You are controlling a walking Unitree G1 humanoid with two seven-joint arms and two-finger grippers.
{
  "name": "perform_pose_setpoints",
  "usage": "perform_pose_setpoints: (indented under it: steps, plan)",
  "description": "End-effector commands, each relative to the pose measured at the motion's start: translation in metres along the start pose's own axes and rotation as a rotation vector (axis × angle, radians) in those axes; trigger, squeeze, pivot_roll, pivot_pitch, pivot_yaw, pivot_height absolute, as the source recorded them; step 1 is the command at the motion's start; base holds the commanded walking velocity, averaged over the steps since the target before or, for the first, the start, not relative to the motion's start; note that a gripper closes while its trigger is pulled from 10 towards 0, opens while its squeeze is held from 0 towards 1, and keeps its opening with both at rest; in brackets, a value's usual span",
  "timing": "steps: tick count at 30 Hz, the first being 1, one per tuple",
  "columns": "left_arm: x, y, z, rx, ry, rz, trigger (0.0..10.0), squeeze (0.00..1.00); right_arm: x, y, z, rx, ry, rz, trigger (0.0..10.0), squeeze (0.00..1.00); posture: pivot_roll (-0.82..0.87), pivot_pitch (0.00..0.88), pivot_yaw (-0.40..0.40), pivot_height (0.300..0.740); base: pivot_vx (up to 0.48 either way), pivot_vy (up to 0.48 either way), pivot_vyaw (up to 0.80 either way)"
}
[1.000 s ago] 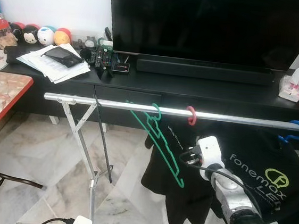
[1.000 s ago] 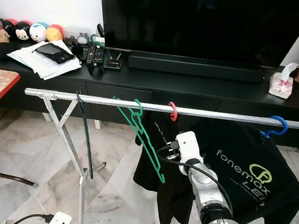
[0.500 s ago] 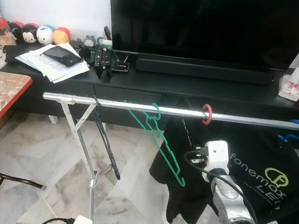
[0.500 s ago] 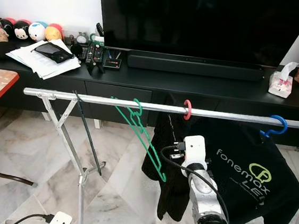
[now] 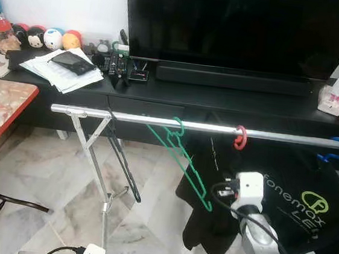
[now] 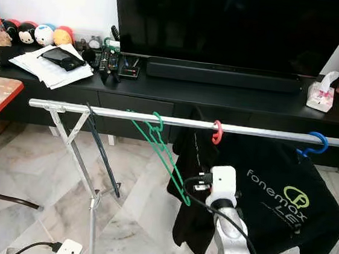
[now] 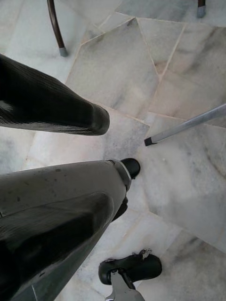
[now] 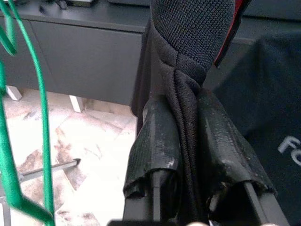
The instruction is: Hang hanger
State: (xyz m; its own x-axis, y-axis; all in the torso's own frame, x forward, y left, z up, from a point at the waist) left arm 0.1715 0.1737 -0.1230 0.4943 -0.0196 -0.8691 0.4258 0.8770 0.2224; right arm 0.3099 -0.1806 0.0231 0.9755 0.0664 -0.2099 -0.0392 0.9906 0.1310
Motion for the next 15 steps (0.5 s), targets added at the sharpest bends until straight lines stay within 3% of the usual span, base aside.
perform_pose_setpoints:
  steps: [1,10,12,13,14,15]
  plan:
    - [-0.001,-0.008,-0.011,0.013,0.038,-0.027,10.0,0.0,-0.003,-0.001,0.011,0.009,-0.061,-0.014,0.0,0.0,-0.14,0.0,-0.017,0.74,0.0,0.0,0.0]
    - [-0.001,-0.008,-0.01,0.017,0.034,-0.025,10.0,0.0,-0.013,-0.009,0.008,0.028,-0.063,-0.07,0.0,0.0,-0.14,0.0,-0.017,0.74,0.0,0.0,0.0]
    - [-0.001,-0.008,-0.01,0.017,0.035,-0.025,10.0,0.0,-0.014,-0.009,0.003,0.032,-0.044,-0.067,0.5,0.0,-0.14,0.0,-0.017,0.74,0.0,0.0,0.0]
    - [-0.001,-0.008,-0.01,0.017,0.034,-0.025,10.0,0.0,-0.014,-0.011,-0.005,0.035,-0.013,-0.077,4.4,0.0,-0.14,0.0,-0.017,0.74,0.0,0.0,0.0]
    - [-0.001,-0.008,-0.01,0.017,0.033,-0.024,10.0,0.0,-0.014,-0.014,-0.012,0.041,0.017,-0.092,10.0,0.0,-0.14,0.0,-0.019,0.74,0.0,0.0,0.0]
    - [-0.001,-0.008,-0.01,0.014,0.03,-0.021,10.0,0.0,-0.015,-0.019,-0.02,0.048,0.051,-0.115,10.0,0.0,-0.13,0.0,-0.02,0.74,0.0,0.0,0.0]
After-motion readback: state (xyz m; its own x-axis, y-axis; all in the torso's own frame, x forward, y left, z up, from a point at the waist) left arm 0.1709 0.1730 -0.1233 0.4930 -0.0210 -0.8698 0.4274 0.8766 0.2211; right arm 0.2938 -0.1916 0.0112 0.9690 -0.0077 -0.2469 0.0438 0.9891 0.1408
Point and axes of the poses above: a point about 5 cm out from each wrist's last joint towards the gripper, its own x axis pointing out of the wrist towards the gripper, its own z axis along the axis of the wrist's last joint, y = z × x, the point moved 3 cm from there along x, pointing out of the wrist towards the gripper, and after that the axes turned 13 degrees about x, right-handed, at the moved point
